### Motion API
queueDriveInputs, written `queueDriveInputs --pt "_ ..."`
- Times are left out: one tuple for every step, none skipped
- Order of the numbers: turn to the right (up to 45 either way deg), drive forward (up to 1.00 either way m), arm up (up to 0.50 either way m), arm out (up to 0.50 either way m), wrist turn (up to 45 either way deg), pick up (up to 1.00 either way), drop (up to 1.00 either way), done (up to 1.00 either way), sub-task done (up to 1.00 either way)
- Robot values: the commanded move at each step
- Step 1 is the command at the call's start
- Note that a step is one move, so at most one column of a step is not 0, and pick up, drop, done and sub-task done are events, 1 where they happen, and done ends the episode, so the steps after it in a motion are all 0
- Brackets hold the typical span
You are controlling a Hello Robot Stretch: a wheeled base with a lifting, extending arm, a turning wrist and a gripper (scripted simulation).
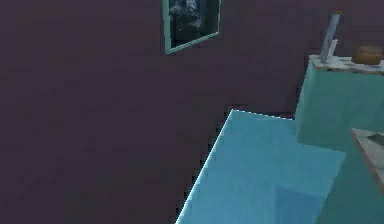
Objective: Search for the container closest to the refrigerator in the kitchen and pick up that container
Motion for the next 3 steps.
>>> queueDriveInputs --pt "0.0 0.25 0.0 0.0 0.0 0.0 0.0 0.0 0.0" --pt "27.0 0.0 0.0 0.0 0.0 0.0 0.0 0.0 0.0" --pt "0.0 1.0 0.0 0.0 0.0 0.0 0.0 0.0 0.0"
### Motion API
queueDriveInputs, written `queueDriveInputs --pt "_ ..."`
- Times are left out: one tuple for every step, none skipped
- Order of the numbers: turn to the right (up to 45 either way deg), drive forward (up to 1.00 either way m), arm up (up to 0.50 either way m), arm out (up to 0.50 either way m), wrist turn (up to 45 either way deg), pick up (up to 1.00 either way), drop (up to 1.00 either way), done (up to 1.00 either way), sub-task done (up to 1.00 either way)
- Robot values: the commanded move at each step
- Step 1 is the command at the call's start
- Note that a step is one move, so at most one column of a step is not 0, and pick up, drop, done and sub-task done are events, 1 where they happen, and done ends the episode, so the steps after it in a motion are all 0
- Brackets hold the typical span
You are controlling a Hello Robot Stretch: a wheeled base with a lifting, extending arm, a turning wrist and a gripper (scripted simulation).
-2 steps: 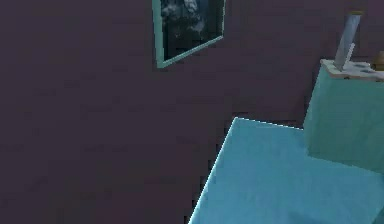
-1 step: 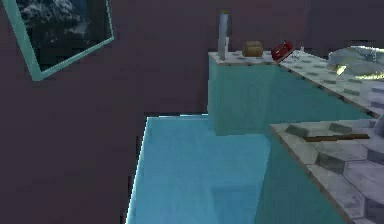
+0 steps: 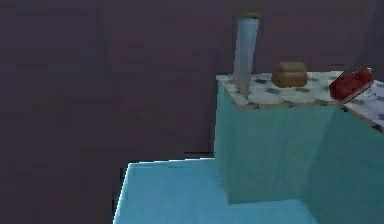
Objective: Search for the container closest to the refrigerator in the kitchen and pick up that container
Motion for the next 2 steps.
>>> queueDriveInputs --pt "18.0 0.0 0.0 0.0 0.0 0.0 0.0 0.0 0.0" --pt "0.0 0.8 0.0 0.0 0.0 0.0 0.0 0.0 0.0"
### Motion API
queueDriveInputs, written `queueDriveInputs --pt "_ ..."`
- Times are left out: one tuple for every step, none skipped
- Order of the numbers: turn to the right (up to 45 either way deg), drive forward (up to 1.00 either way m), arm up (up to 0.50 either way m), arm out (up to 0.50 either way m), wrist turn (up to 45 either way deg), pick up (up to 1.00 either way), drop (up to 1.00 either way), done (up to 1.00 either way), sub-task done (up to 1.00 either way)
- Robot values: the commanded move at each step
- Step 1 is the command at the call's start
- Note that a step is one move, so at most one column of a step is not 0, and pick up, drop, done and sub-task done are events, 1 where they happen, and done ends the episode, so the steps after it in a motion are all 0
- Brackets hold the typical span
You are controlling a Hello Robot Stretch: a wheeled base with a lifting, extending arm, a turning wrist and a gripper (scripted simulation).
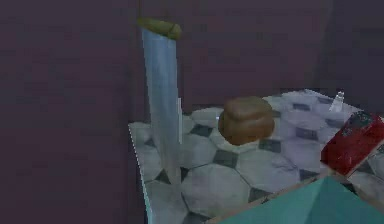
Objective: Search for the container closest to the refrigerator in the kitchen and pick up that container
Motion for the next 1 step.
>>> queueDriveInputs --pt "45.0 0.0 0.0 0.0 0.0 0.0 0.0 0.0 0.0"
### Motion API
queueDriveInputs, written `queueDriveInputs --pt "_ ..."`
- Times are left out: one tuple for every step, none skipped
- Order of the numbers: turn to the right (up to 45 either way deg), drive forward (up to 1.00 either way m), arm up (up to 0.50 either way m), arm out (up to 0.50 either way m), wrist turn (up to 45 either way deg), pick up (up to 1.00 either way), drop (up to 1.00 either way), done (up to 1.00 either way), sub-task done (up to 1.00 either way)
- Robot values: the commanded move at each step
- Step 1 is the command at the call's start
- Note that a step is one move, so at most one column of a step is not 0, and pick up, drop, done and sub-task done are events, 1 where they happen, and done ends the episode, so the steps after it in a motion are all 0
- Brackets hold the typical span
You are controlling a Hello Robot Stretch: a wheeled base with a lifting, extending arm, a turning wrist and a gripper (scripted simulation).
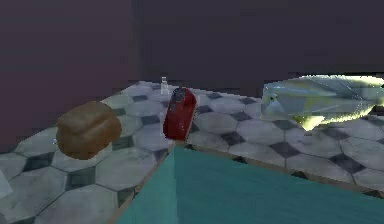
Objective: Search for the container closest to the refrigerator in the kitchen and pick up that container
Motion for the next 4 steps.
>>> queueDriveInputs --pt "21.0 0.0 0.0 0.0 0.0 0.0 0.0 0.0 0.0" --pt "0.0 0.35 0.0 0.0 0.0 0.0 0.0 0.0 0.0" --pt "45.0 0.0 0.0 0.0 0.0 0.0 0.0 0.0 0.0" --pt "45.0 0.0 0.0 0.0 0.0 0.0 0.0 0.0 0.0"
